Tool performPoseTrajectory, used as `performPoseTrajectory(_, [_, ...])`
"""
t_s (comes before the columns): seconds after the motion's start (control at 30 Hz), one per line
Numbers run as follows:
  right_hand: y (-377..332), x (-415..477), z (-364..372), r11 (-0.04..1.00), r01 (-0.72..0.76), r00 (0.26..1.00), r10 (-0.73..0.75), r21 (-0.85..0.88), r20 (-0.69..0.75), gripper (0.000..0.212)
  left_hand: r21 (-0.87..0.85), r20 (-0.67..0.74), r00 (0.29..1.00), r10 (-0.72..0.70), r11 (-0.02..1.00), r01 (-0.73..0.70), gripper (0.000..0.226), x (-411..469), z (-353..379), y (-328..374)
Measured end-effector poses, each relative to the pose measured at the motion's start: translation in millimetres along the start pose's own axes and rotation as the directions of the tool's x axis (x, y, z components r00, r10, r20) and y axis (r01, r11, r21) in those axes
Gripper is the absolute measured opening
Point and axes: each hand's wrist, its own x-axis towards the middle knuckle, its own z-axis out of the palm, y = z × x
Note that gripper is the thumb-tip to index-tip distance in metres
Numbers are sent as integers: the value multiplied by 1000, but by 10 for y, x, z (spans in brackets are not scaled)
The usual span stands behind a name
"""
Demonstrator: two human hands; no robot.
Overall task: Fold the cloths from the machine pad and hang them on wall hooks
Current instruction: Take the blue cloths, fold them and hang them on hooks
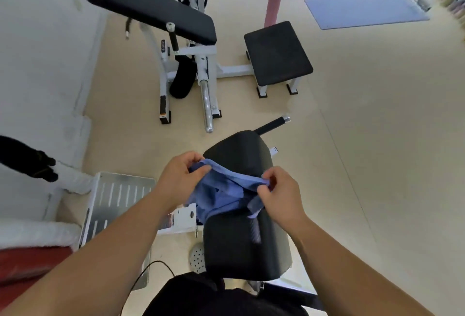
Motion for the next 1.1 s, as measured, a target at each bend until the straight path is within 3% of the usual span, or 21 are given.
performPoseTrajectory(0.07, [-66, 23, -175, 993, 113, 993, -112, -27, 46, 25, 13, -114, 993, 28, 1000, -27, 13, -250, -79, 149])
performPoseTrajectory(0.2, [-167, 58, -472, 966, 254, 957, -243, -51, 160, 19, 55, -313, 948, 58, 998, -43, 13, -793, -230, 301])
performPoseTrajectory(0.33, [-396, -38, -656, 933, 359, 908, -356, 27, 222, 24, 93, -373, 928, 19, 996, 16, 12, -1345, -384, 338])
performPoseTrajectory(0.53, [-897, -308, -652, 853, 514, 831, -521, 92, 195, 39, 119, -493, 867, -68, 982, 144, 17, -2141, -671, 63])
performPoseTrajectory(0.77, [-1172, -613, -450, 867, 461, 866, -486, 188, 117, 37, -193, -565, 776, -281, 959, 207, 30, -3073, -923, -463])
performPoseTrajectory(0.9, [-1290, -942, -225, 882, 397, 903, -425, 253, 64, 34, -235, -613, 742, -270, 960, 155, 32, -3444, -1036, -692])
performPoseTrajectory(1.0, [-1511, -1453, 21, 868, 444, 861, -482, 224, 162, 14, -190, -643, 740, -199, 977, 98, 23, -3639, -1131, -674])
performPoseTrajectory(1.1, [-1813, -2081, 324, 833, 513, 743, -552, 208, 379, 27, -89, -607, 791, -74, 996, 25, 14, -3820, -1262, -605])
